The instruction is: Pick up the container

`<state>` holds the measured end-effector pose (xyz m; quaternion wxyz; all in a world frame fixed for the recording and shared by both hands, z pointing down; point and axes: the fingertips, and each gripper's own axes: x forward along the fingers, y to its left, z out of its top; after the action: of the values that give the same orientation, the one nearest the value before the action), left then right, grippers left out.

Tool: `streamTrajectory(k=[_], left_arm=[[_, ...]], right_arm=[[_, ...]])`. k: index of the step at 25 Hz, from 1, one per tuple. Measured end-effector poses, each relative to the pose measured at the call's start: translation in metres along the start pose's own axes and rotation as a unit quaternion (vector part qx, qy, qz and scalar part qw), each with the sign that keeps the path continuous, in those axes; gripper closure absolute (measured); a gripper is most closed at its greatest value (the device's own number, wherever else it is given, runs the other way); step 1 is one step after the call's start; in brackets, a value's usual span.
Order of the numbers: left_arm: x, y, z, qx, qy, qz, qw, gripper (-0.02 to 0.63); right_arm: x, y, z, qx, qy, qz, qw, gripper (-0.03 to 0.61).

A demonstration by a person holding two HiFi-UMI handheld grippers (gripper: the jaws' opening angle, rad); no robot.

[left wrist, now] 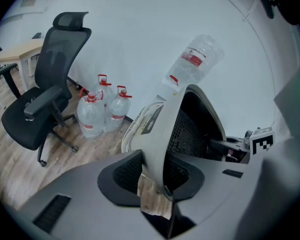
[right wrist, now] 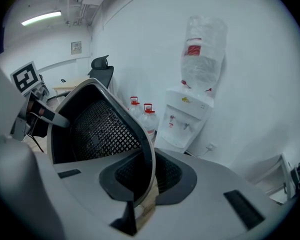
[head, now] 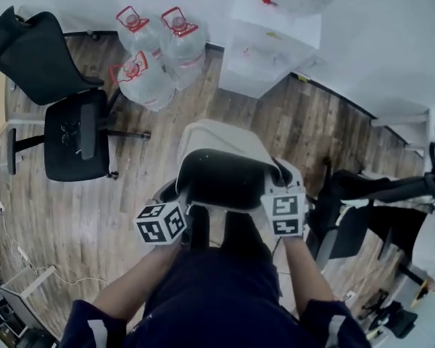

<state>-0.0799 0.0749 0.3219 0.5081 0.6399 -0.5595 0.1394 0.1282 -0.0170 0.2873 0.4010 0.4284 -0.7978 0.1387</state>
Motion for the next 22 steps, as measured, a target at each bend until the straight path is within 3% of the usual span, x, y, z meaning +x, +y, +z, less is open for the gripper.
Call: streamTrajectory(k=[9,22], left_arm=[[-0.045,-0.017,0.003,0.001,-0.005,-0.015,0.9999,0.494],[-0.048,-0.023,0.016,0.000,-0.006,-0.027,0.9996,0.495]], right_arm=[[-0.050,0.010,0.013,0.004,-0.006,-0.007,1.000,0.523],[-0.059,0.004,0.026,0.016,-0.016,-0.022,1.000,0.525]])
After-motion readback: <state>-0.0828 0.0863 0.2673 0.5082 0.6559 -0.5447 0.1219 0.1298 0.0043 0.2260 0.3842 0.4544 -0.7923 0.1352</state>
